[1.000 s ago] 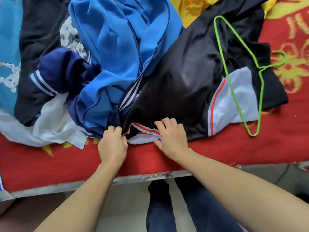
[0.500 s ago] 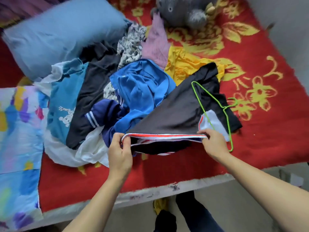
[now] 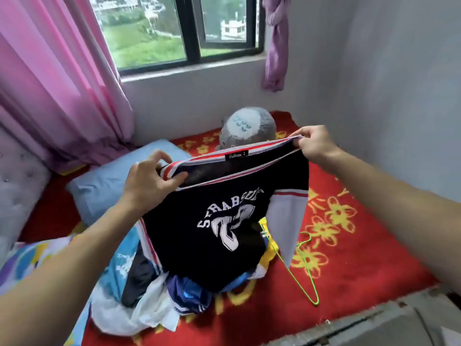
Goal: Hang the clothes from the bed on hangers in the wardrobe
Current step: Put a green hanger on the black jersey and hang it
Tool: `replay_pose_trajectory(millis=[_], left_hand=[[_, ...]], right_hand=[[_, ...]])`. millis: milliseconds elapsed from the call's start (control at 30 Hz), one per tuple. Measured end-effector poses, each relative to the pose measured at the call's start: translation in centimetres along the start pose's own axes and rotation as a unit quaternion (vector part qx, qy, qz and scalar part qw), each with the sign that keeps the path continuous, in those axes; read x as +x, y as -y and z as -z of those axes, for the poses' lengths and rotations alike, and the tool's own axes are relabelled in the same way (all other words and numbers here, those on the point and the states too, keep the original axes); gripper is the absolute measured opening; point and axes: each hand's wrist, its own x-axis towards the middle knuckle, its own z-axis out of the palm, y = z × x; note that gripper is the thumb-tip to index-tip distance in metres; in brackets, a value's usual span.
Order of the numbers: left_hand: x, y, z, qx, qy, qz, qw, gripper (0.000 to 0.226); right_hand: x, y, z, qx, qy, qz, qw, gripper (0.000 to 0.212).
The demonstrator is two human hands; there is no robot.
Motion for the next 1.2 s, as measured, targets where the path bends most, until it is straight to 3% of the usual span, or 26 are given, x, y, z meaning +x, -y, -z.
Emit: replay_pose_trajectory(millis=[133,200,300,400,467,533,700,767,833,900,967,1067,1200], left_hand=[[2.1,-3.5,7.4,-0.102,0.067,-0.030,0.992,0.035],[2.2,-4.9,10.8,-0.216,0.130,0.040,0.967,0.042],[2.0,-5.3,14.3,-0.311,0.212,0.118,0.919,0.060],[2.4,-5.2,16.3,-0.359,0.204,0.154,0.897,0.056],[2.9,-4.6,16.4,-0.337,0.198,0.174,0.904,0.063],[3.0,-3.9,15.3,-0.307,0.204,0.212,0.905,0.058],[1.6,0.1,9.7,-0.286,0.298,0.283,0.866,0.067],[0.7,1.8,6.3,-0.284,0.297,0.312,0.857,0.049],[-0.7,3.1,1.8,-0.279,0.245,0.338,0.865,0.024],[-2.0,5.2,-3.4,-0.237,0.176,0.338,0.894,0.029],[-3.3,7.6,-8.5,-0.179,0.145,0.330,0.916,0.038],[-5.2,10.5,-14.7,-0.113,0.158,0.336,0.921,0.051],[-6.3,11.2,-21.1,-0.037,0.199,0.333,0.921,0.039]], right_hand=[[-1.4,7.4,5.2,0.032,0.042,0.063,0.997,0.022],[-2.8,10.3,7.4,0.047,0.098,0.089,0.990,0.027],[-4.3,13.4,9.6,0.080,0.186,0.103,0.974,0.017],[-4.9,15.2,10.7,0.174,0.257,0.095,0.946,0.021],[-4.9,15.5,10.4,0.200,0.285,0.080,0.934,0.020],[-4.4,14.5,9.1,0.189,0.289,0.043,0.938,0.046],[-3.0,7.9,5.4,0.077,0.419,-0.046,0.904,0.076],[-2.4,4.3,3.1,0.006,0.413,-0.062,0.908,0.063],[-2.2,0.7,0.1,-0.061,0.352,-0.039,0.933,0.034],[-2.0,-3.5,-3.2,-0.124,0.296,-0.027,0.947,0.019],[-2.1,-7.8,-6.2,-0.194,0.272,-0.046,0.941,0.030],[-2.2,-14.7,-10.1,-0.241,0.273,-0.092,0.927,0.024],[-2.0,-23.3,-13.4,-0.236,0.289,-0.168,0.912,0.010]])
